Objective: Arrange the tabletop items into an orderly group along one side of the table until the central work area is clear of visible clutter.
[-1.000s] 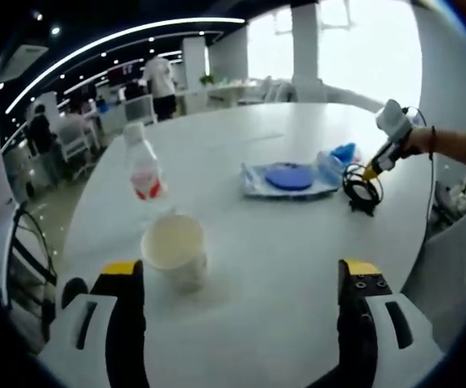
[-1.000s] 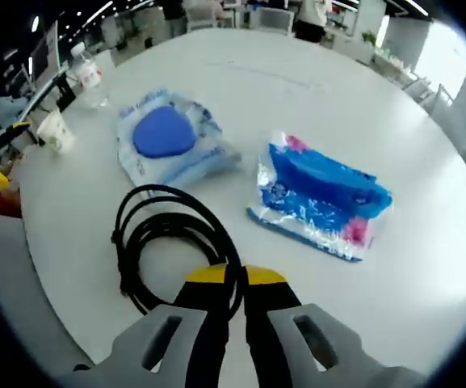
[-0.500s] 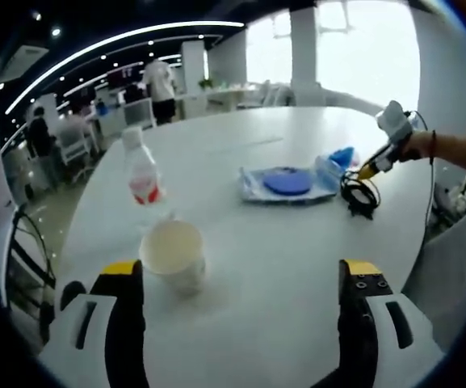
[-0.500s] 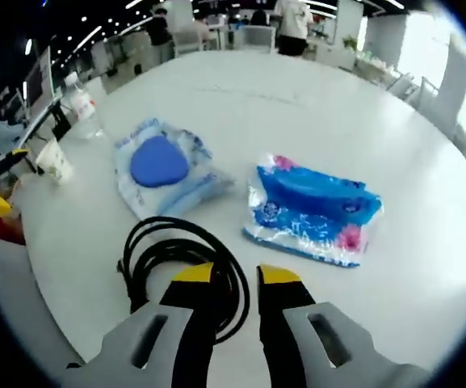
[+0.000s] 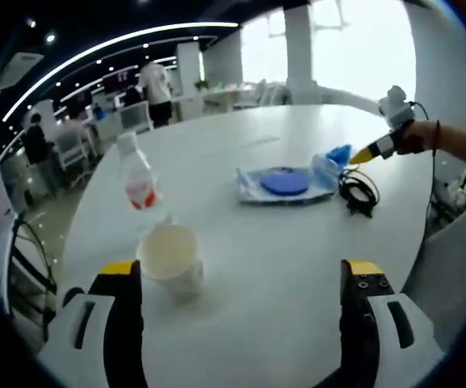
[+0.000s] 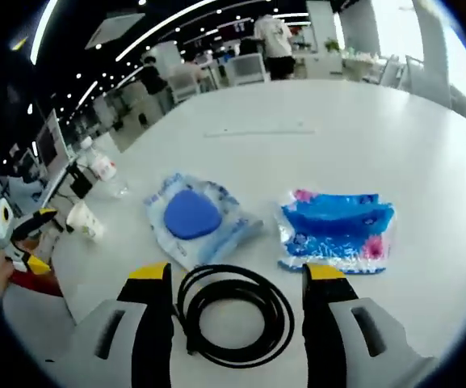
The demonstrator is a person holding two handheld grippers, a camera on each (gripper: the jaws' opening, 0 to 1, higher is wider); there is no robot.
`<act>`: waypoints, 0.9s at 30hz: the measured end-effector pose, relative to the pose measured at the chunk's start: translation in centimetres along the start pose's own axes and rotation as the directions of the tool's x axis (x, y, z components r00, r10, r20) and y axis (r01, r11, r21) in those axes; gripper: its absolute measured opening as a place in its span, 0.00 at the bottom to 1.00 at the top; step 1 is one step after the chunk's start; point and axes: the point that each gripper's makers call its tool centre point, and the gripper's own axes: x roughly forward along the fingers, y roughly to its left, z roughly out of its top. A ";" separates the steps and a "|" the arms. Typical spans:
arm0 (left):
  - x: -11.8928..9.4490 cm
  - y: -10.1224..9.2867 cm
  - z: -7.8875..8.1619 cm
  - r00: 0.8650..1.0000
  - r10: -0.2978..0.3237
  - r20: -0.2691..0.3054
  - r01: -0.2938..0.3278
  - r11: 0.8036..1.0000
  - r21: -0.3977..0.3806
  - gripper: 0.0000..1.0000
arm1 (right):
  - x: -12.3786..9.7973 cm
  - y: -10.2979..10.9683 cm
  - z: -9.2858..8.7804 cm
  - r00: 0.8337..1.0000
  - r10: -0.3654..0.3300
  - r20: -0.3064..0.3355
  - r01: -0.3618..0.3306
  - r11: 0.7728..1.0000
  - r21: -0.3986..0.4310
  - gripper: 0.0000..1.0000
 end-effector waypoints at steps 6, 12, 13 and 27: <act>0.2 -0.4 0.2 1.000 -0.027 0.009 0.027 0.999 -0.024 0.99 | 0.2 1.0 -0.3 0.999 0.030 -0.015 -0.029 1.000 0.006 0.84; 0.2 -0.5 0.9 0.999 -0.031 0.014 0.031 0.999 -0.016 0.99 | 0.1 2.0 0.2 0.998 0.061 0.004 -0.060 0.998 -0.026 0.94; 0.2 -0.5 1.1 0.999 -0.032 0.014 0.032 0.999 -0.015 0.99 | 0.2 2.2 0.3 0.998 0.064 0.006 -0.064 0.998 -0.027 0.98; 1.6 -1.0 3.8 0.998 -0.055 0.011 0.055 0.998 0.019 0.98 | 1.2 3.4 1.4 0.995 0.103 0.010 -0.102 0.993 -0.053 0.98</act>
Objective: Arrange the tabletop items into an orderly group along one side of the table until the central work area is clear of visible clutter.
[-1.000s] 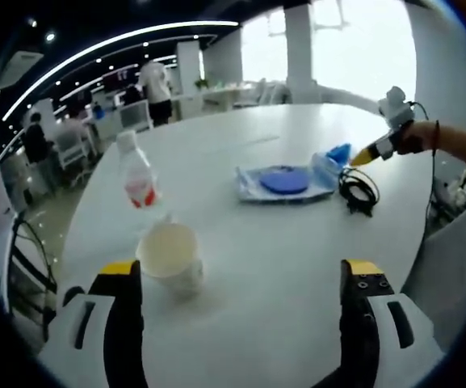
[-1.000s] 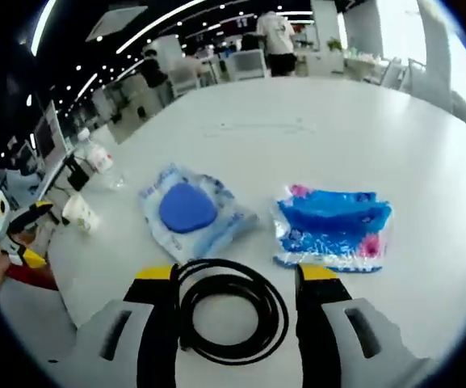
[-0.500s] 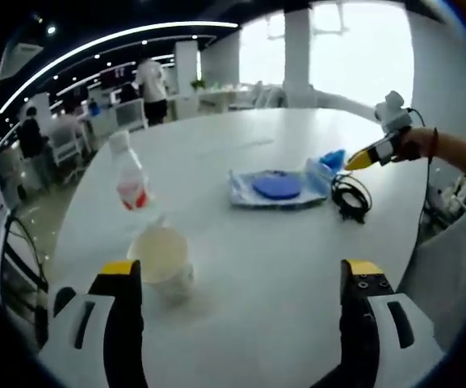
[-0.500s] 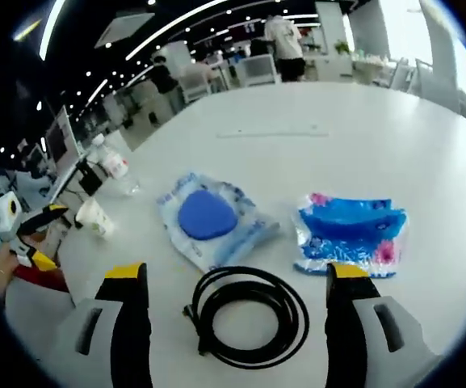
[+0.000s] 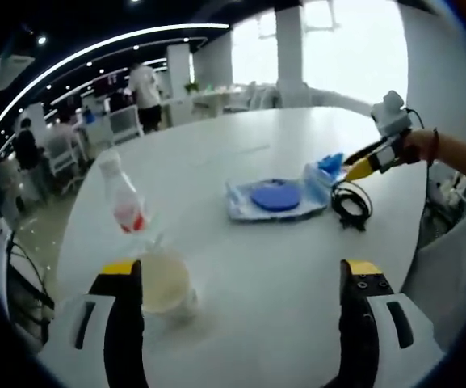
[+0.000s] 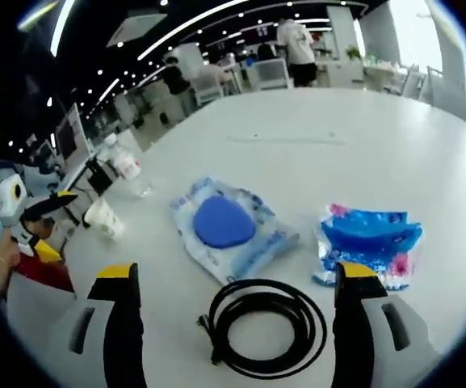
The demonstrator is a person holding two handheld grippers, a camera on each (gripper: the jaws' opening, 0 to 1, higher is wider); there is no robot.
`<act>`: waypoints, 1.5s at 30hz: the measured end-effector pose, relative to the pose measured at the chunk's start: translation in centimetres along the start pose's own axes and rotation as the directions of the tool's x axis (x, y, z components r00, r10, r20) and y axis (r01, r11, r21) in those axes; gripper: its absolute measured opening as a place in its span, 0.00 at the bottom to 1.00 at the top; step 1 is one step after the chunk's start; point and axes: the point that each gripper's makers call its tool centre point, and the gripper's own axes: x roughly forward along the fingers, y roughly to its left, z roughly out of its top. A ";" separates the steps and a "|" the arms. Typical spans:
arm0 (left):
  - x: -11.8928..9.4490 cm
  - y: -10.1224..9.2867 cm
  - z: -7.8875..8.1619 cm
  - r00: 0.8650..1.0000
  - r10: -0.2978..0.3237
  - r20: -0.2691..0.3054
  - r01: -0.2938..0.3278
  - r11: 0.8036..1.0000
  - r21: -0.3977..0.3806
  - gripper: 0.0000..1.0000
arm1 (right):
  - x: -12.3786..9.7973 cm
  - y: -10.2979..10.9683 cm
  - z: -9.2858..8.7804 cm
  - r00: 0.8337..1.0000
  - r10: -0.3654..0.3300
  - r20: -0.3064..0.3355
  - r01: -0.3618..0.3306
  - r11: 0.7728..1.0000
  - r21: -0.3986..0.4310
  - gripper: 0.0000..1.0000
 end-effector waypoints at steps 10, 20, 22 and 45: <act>2.2 0.1 1.5 1.000 -0.006 -0.009 0.006 1.000 0.000 0.95 | 1.3 -0.4 0.6 1.000 0.020 -0.019 -0.020 1.000 -0.008 0.95; 5.5 0.7 2.6 0.999 -0.004 -0.039 0.003 0.999 -0.033 0.91 | 2.9 -0.5 -0.1 0.997 0.043 -0.071 -0.046 0.999 -0.029 0.86; 6.3 0.6 2.5 0.999 -0.019 -0.049 0.017 0.999 -0.047 0.90 | 3.3 -0.6 -0.3 0.996 0.044 -0.078 -0.046 0.999 -0.023 0.85; 13.0 0.8 1.4 0.989 -0.033 -0.148 0.013 0.991 -0.133 0.69 | 6.4 -1.0 -1.3 0.988 0.043 -0.150 -0.040 0.999 0.023 0.60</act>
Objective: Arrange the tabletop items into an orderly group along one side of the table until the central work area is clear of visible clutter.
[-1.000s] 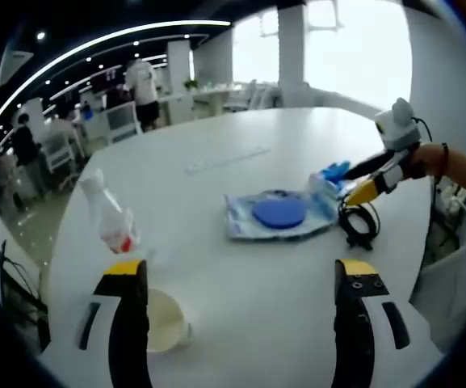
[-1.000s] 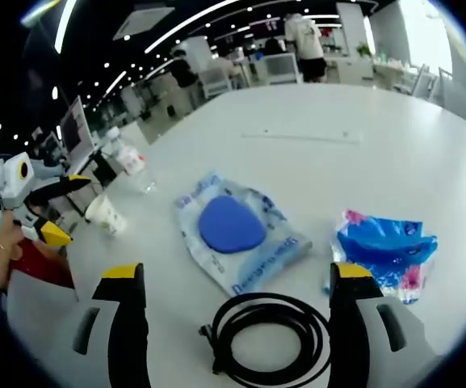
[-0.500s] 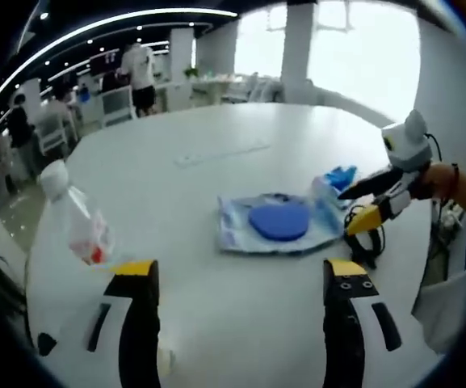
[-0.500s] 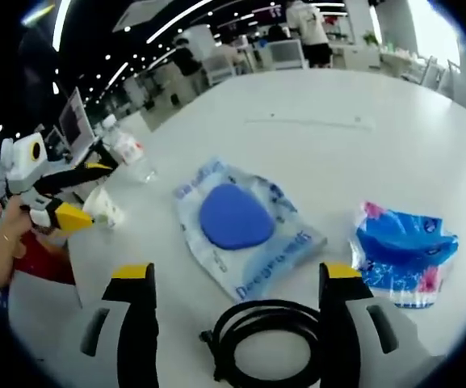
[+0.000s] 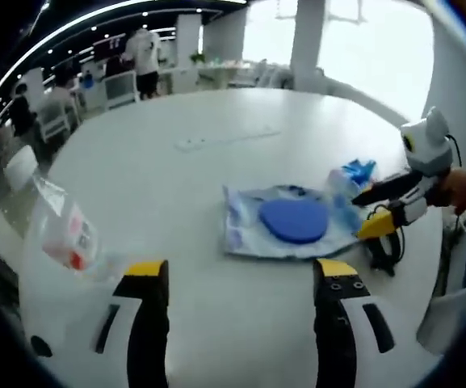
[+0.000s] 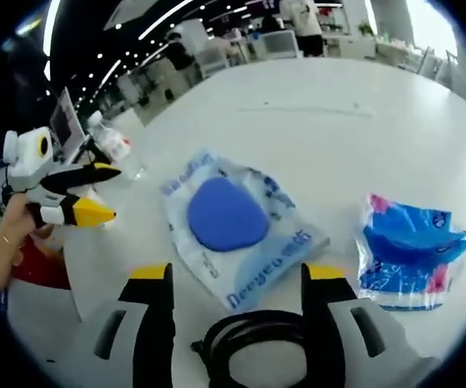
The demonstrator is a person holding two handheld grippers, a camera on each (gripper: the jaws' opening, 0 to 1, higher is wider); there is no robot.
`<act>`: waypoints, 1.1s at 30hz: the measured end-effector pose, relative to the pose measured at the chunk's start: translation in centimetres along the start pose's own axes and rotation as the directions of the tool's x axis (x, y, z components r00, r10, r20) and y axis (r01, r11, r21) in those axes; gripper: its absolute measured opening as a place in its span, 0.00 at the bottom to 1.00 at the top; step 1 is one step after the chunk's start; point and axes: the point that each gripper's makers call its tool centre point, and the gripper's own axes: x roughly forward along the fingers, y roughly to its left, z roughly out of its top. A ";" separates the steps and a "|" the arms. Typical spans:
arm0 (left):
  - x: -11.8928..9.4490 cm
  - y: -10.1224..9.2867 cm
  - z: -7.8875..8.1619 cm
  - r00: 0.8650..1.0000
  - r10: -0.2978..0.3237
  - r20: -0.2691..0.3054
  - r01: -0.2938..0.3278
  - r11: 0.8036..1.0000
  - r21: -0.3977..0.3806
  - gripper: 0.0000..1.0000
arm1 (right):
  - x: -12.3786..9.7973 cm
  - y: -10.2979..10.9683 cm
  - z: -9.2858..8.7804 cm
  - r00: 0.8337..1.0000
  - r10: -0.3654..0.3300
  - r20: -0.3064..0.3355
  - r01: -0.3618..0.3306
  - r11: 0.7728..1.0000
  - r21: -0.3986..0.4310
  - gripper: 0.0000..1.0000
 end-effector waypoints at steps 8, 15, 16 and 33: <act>2.0 0.0 0.4 1.000 -0.027 -0.012 0.027 0.999 -0.038 0.57 | 0.3 -0.7 -0.1 1.000 -0.026 -0.009 0.026 0.999 0.032 0.54; 4.2 -0.4 0.0 0.999 -0.027 -0.046 0.026 0.999 -0.025 0.46 | 0.6 -1.8 -0.5 0.997 -0.073 -0.023 0.074 0.996 0.041 0.44; 4.4 -0.2 -0.2 0.999 -0.019 -0.051 0.017 0.999 -0.030 0.44 | 0.5 -1.9 -0.5 0.996 -0.081 -0.024 0.082 0.996 0.042 0.42; 6.6 1.7 -1.1 0.994 0.043 -0.098 -0.046 0.999 -0.025 0.06 | 0.7 -3.6 -0.4 0.992 -0.124 -0.026 0.126 0.961 0.248 0.12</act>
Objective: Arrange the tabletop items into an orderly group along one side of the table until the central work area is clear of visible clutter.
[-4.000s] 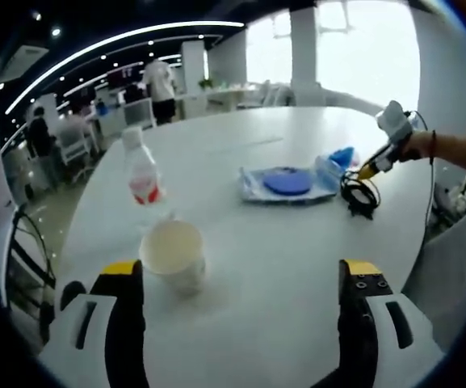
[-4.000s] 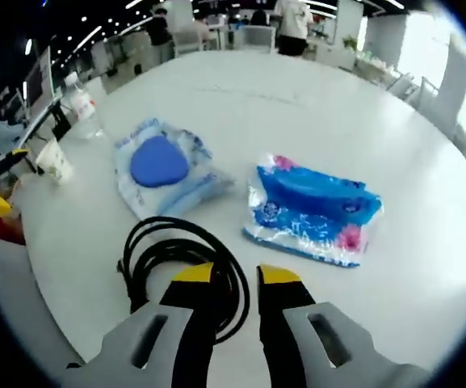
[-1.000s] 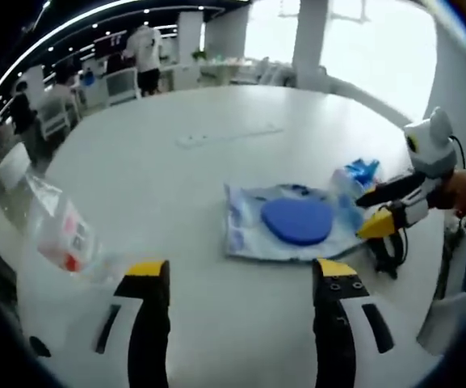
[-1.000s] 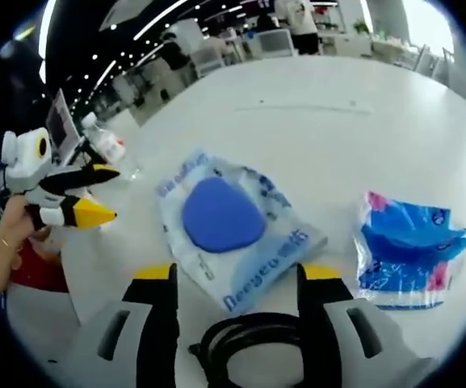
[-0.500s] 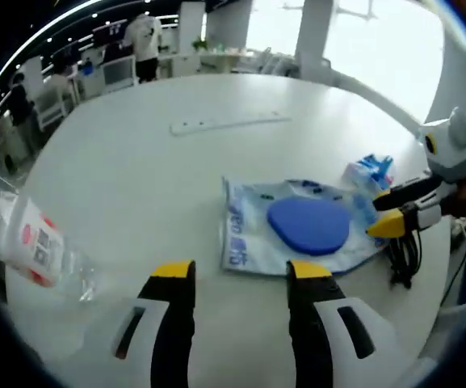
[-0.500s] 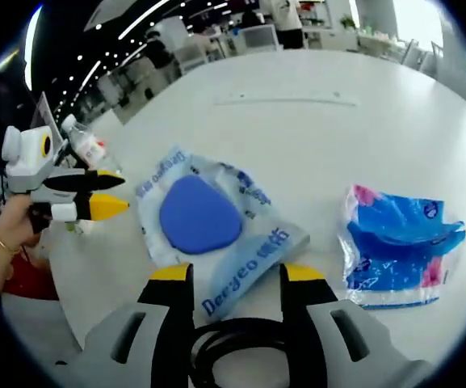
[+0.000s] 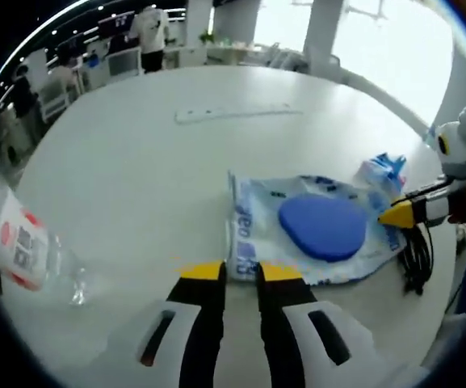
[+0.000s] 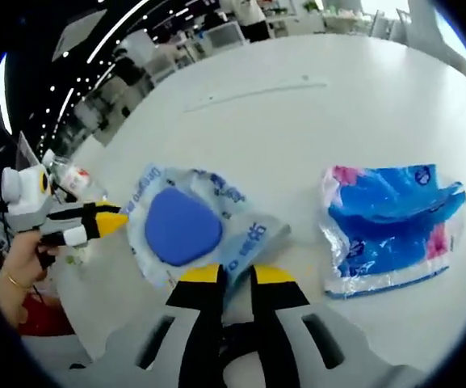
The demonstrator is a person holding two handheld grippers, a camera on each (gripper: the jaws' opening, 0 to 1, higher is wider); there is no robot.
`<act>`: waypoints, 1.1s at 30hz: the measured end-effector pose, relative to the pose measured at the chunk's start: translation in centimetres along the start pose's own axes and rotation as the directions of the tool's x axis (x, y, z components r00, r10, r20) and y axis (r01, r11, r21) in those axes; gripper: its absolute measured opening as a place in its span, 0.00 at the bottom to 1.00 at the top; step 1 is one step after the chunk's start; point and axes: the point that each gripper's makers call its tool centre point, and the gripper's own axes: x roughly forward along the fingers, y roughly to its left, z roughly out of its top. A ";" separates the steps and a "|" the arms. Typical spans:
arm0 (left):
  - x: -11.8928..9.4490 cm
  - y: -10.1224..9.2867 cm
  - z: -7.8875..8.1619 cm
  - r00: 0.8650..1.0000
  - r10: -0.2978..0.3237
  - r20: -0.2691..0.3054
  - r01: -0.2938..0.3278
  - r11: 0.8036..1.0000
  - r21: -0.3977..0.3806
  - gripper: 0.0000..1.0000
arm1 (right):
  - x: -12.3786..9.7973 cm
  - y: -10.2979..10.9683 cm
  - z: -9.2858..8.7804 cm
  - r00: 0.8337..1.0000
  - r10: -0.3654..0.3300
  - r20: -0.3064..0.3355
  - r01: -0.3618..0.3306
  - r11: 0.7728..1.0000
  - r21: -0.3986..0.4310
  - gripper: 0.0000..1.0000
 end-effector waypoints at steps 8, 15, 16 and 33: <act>-0.6 0.4 -0.5 0.997 0.070 -0.035 -0.068 0.997 0.043 0.00 | 0.1 0.6 1.7 0.997 0.025 0.071 -0.031 0.996 0.079 0.03; -1.3 0.7 -0.6 0.997 0.077 -0.032 -0.076 0.997 0.026 0.00 | -0.3 1.3 2.7 0.994 0.042 0.096 -0.048 0.997 0.058 0.01; -1.7 0.6 -0.3 0.997 0.079 -0.023 -0.078 0.996 0.031 0.00 | -0.4 1.4 2.9 0.994 0.043 0.101 -0.048 0.997 0.054 0.01; -3.0 -1.8 0.3 1.000 0.016 0.001 -0.016 1.000 -0.013 0.00 | -1.3 0.4 4.8 0.993 0.001 0.118 0.000 1.000 -0.003 0.01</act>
